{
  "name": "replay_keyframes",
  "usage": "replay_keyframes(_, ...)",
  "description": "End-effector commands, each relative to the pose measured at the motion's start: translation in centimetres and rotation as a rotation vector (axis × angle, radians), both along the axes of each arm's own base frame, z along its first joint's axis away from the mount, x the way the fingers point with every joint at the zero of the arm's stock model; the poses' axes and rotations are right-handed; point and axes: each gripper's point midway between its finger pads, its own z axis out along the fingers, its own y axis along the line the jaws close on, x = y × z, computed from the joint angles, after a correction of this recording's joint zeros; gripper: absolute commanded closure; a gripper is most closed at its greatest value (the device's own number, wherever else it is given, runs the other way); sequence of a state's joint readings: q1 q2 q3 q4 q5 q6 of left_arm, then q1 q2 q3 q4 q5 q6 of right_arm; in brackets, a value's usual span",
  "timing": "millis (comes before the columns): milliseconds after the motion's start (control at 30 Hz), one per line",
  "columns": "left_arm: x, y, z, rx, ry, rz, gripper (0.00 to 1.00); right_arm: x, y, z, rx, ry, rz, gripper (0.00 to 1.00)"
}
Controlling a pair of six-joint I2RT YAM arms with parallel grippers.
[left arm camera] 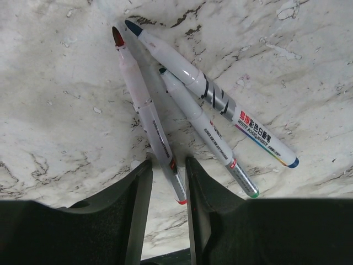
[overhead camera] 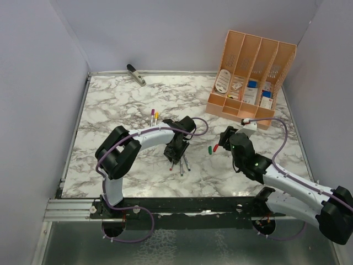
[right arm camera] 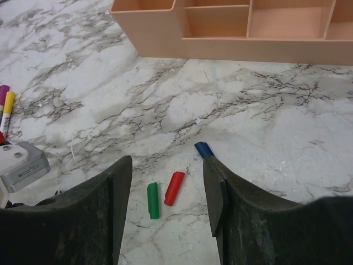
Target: Insert the pens into the pen caps
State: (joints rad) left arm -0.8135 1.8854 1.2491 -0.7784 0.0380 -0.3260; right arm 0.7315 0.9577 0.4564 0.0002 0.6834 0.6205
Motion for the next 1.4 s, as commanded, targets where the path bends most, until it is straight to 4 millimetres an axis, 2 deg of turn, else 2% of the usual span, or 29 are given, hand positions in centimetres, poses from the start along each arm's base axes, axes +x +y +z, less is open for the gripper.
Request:
replay_keyframes(0,-0.2,0.4,-4.1,0.025,0.013,-0.006,0.67,0.0,-0.9,0.7,0.01,-0.027,-0.046,0.46)
replay_keyframes(267,-0.6,0.3,-5.8,0.03,0.046,-0.022,0.74,0.1,-0.9,1.1,0.01,-0.035,-0.049,0.46)
replay_keyframes(667,0.6,-1.1,-7.4,-0.011,0.023,-0.023,0.88,0.3,-0.9,1.6,0.005,-0.042,-0.05,0.46)
replay_keyframes(800,0.4,-0.6,-8.3,0.005,0.028,-0.021,1.0,0.2,-1.1,1.7,0.008,-0.047,-0.057,0.46)
replay_keyframes(933,0.2,0.4,-8.9,0.033,0.025,-0.014,1.0,0.1,-1.1,1.5,0.009,-0.045,-0.054,0.46)
replay_keyframes(1133,1.4,1.0,-7.5,0.02,-0.051,0.005,1.0,0.2,-0.7,0.3,-0.013,-0.011,-0.043,0.47)
replay_keyframes(1367,4.3,0.9,-3.1,-0.021,-0.24,0.003,1.0,0.2,-0.7,-2.3,-0.062,0.088,-0.073,0.49)
